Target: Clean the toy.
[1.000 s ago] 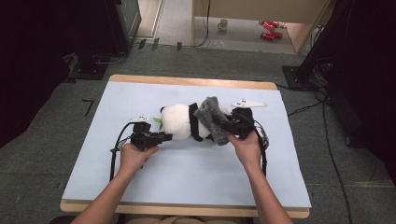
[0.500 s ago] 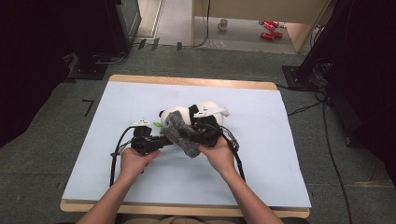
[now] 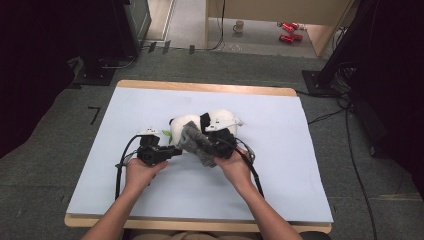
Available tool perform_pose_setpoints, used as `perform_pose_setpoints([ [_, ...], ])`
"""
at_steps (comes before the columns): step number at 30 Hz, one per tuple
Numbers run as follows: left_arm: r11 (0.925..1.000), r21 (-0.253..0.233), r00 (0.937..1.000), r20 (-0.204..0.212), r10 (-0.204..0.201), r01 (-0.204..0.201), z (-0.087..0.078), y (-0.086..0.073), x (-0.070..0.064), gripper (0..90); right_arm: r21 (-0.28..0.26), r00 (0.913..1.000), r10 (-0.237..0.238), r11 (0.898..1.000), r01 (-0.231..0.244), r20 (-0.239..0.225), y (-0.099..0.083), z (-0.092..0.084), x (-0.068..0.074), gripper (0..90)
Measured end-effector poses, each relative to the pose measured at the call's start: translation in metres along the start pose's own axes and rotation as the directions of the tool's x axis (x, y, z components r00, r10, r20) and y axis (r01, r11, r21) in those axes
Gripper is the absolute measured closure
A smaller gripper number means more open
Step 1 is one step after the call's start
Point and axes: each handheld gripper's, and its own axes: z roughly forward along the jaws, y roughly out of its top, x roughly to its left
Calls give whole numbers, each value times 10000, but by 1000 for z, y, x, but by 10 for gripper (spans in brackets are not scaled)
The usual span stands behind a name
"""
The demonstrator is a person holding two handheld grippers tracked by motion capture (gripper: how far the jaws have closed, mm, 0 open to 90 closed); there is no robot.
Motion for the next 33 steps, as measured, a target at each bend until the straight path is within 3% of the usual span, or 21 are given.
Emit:
perform_pose_setpoints([
  [4,9997,-104,9997,65,233,-233,3,1,2,732,-298,9945,1032,9942,-1037,-165,-5,-13,-24,759],
  [6,9994,-99,9995,41,324,-323,3,2,3,732,-412,9946,1033,9939,-1027,121,-7,-21,-30,759],
  [10,9993,-79,9994,-31,357,-357,3,5,6,731,-694,9863,1640,9843,-1625,162,-12,-33,-45,758],
  [16,9992,-51,9992,-99,387,-388,4,7,9,730,-867,9809,1827,9804,-1767,663,-18,-44,-57,753],
  [21,9992,-5,9991,-118,407,-407,6,6,9,731,-947,9617,2514,9657,-2417,1090,-27,-53,-74,753],
  [24,9991,34,9990,-172,413,-412,5,6,9,731,-886,9559,2551,9657,-2442,1457,-27,-55,-78,753],
  [27,9986,138,9986,-169,508,-506,3,6,9,732,-848,9442,2626,9644,-2504,1990,-27,-61,-82,754],
  [30,9967,267,9970,-2,768,-767,0,7,7,736,-1099,9448,2746,9598,-2582,1787,-25,-69,-82,754],
  [33,9949,487,9959,229,876,-887,-5,5,4,736,-1459,9547,2677,9576,-2486,1302,-18,-77,-75,752],
])
